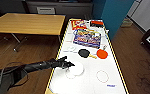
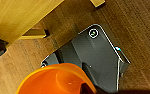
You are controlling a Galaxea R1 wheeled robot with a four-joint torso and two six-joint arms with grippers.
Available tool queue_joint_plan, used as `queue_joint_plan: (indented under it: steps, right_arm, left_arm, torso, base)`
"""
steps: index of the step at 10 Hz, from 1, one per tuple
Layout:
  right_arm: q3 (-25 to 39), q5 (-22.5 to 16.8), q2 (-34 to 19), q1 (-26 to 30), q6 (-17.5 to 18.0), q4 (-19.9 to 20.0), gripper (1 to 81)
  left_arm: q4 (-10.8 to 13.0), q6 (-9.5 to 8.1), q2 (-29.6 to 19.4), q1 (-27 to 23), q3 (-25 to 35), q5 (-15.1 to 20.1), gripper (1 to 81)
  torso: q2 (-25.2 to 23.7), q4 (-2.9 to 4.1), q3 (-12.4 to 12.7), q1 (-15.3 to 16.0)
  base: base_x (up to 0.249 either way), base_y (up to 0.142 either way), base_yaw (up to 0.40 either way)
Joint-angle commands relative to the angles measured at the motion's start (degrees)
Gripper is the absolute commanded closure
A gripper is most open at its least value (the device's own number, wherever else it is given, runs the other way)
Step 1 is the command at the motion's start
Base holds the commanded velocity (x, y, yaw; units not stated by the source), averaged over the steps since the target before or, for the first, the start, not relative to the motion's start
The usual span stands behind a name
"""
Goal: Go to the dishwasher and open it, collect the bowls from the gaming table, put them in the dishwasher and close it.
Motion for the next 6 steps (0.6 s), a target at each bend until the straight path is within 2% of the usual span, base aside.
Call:
queue_joint_plan:
  steps: [1, 2, 3, 5, 6]
  right_arm:
    - [0.74, -3.24, -2.59, 1.77, -0.17, -0.96, 81.1]
    - [0.48, -3.24, -2.51, 1.77, -0.17, -1.05, 81.1]
    - [0.21, -3.24, -2.24, 1.68, -0.17, -1.05, 81.1]
    - [-0.14, -3.33, -1.81, 1.76, -0.25, -1.05, 81.1]
    - [-0.31, -3.33, -1.54, 1.77, -0.26, -1.3, 81.1]
  left_arm:
    - [0.48, 0.35, 1.99, -6.15, -0.49, 2.79, 1.0]
    - [0.56, 0.61, 2.6, -5.36, -0.92, 2.79, 1.0]
    - [1.62, 0.97, 2.96, -4.92, -0.66, 2.88, 81.1]
    - [3.29, 1.76, 2.61, -5.79, 3.71, 5.6, 81.1]
    - [3.2, 1.76, 1.04, -7.64, 6.96, 5.6, 81.1]
  torso:
    - [0.0, 0.0, 0.0, 0.0]
    - [0.0, 0.0, 0.0, 0.0]
    - [0.0, 0.0, 0.0, 0.0]
    - [0.0, 0.0, 0.0, 0.02]
    - [0.0, 0.0, 0.0, 0.02]
  base:
    - [0.0, 0.0, 0.0]
    - [0.0, 0.0, 0.0]
    - [0.0, 0.0, 0.0]
    - [0.0, 0.0, 0.0]
    - [0.0, 0.0, 0.0]
